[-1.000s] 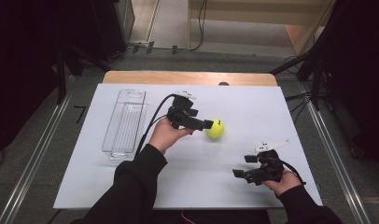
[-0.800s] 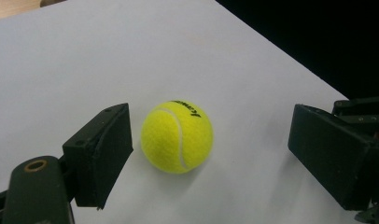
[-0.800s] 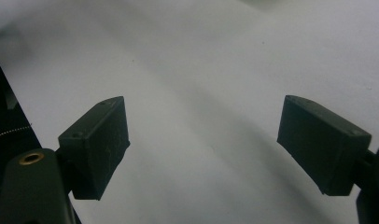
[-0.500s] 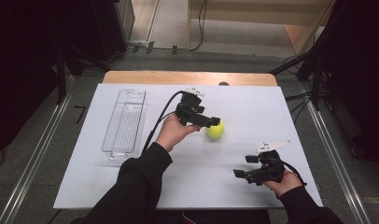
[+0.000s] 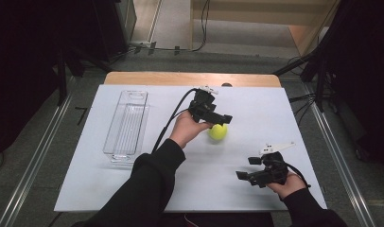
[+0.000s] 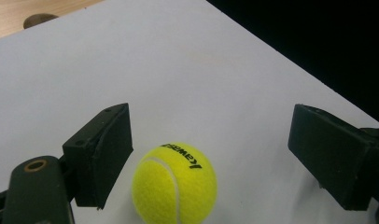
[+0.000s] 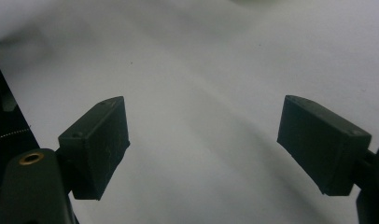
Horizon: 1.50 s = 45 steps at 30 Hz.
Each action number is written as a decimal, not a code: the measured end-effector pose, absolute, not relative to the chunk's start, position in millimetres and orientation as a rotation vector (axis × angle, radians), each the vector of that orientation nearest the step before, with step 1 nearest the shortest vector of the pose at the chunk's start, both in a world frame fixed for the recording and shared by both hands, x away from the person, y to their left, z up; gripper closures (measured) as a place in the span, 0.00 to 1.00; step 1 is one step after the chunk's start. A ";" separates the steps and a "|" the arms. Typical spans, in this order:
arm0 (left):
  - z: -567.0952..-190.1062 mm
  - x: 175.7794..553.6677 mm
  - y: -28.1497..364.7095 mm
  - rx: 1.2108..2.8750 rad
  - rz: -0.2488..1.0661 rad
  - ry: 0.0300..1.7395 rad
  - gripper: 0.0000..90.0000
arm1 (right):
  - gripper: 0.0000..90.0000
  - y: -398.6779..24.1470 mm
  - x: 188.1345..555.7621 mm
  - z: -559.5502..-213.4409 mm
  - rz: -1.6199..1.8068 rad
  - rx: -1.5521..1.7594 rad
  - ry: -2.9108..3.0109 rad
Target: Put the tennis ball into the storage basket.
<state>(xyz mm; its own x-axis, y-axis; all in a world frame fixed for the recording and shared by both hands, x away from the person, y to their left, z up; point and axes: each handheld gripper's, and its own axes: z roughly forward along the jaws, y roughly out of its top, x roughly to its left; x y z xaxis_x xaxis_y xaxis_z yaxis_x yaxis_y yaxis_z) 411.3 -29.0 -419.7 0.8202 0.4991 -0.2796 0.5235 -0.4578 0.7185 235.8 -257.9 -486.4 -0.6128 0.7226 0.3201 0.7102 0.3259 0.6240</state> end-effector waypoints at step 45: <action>-473.6 414.4 -41.3 2.290 -0.046 0.782 0.16 | 0.16 -257.6 235.7 -486.0 1.182 1.366 2.554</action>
